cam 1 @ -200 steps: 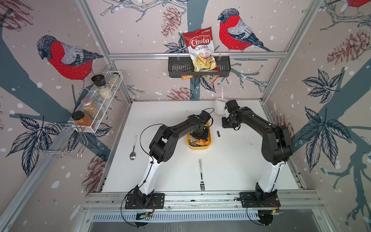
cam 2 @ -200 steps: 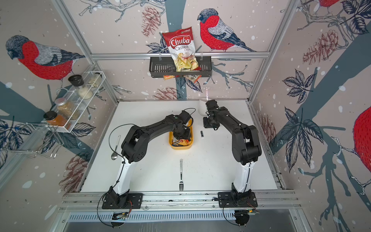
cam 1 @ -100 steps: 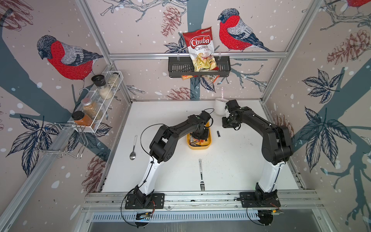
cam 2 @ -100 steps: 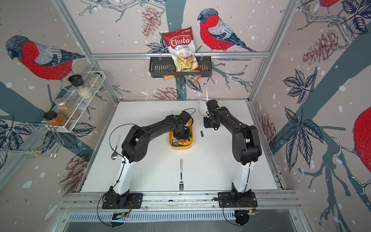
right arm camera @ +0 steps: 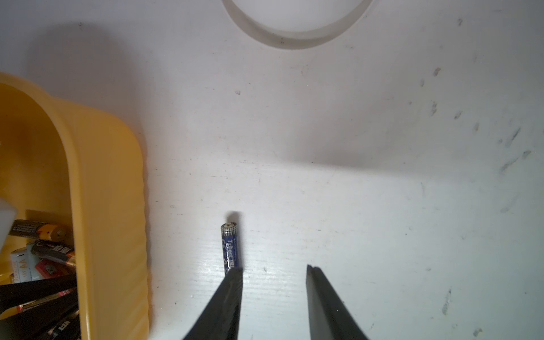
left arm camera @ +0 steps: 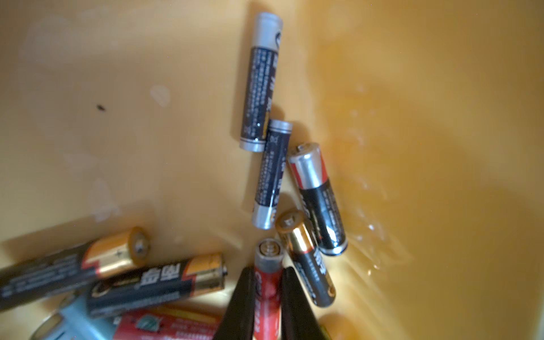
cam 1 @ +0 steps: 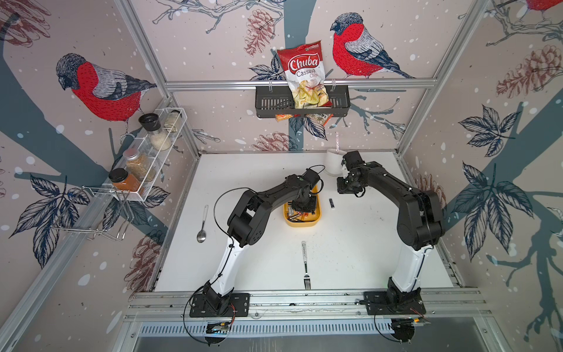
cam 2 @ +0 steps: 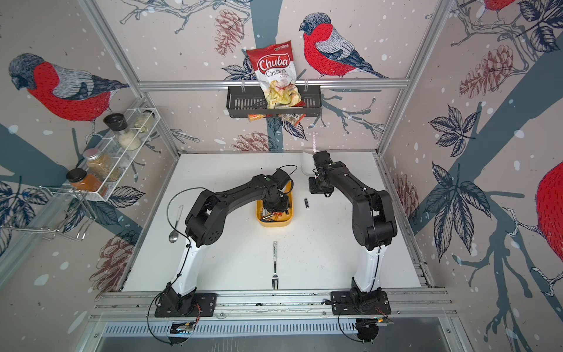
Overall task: Take the batteries out of the storage box
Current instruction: Pick up the battery from the storage box, then place the battery at the center of the board.
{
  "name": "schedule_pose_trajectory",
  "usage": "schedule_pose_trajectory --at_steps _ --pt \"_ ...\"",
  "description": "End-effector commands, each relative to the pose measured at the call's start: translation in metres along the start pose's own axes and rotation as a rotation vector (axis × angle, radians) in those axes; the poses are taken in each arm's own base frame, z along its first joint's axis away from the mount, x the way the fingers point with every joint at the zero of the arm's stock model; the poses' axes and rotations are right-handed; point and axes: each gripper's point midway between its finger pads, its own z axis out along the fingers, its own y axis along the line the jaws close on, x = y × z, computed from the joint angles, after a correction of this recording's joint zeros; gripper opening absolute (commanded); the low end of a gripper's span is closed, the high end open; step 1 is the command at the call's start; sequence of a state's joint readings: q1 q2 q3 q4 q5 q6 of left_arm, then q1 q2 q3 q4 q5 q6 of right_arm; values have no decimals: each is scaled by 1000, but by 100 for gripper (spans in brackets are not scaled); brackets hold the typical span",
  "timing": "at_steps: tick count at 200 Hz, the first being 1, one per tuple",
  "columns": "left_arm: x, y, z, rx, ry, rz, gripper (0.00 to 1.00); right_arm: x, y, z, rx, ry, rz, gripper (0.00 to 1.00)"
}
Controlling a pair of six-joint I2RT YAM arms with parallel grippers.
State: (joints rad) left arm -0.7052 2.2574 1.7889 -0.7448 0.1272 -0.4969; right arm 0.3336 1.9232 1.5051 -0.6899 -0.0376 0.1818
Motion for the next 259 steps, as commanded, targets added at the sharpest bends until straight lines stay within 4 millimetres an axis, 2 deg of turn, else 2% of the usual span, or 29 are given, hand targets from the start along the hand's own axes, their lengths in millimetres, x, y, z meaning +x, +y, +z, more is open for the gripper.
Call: schedule_pose_trajectory --at_steps 1,48,103,134,166,208,233,259 --pt "1 0 -5 -3 11 11 18 -1 2 -6 -4 -3 -3 42" --pt "-14 -4 -27 47 -33 -5 18 -6 10 -12 -18 -18 -1 42" --pt "-40 6 -77 125 -131 -44 18 -16 24 -16 -34 -32 -14 42" --pt "-53 23 -108 142 -189 -73 18 -22 36 -20 -44 -39 -25 42" --pt "-53 59 -126 120 -214 -110 18 -27 50 -23 -57 -44 -43 42" --pt "-39 105 -134 76 -216 -161 16 -30 64 -24 -66 -43 -60 42" --pt "-26 126 -124 52 -197 -188 16 -31 70 -25 -67 -43 -67 43" --pt "-15 137 -106 56 -174 -197 16 -32 75 -25 -65 -37 -74 43"
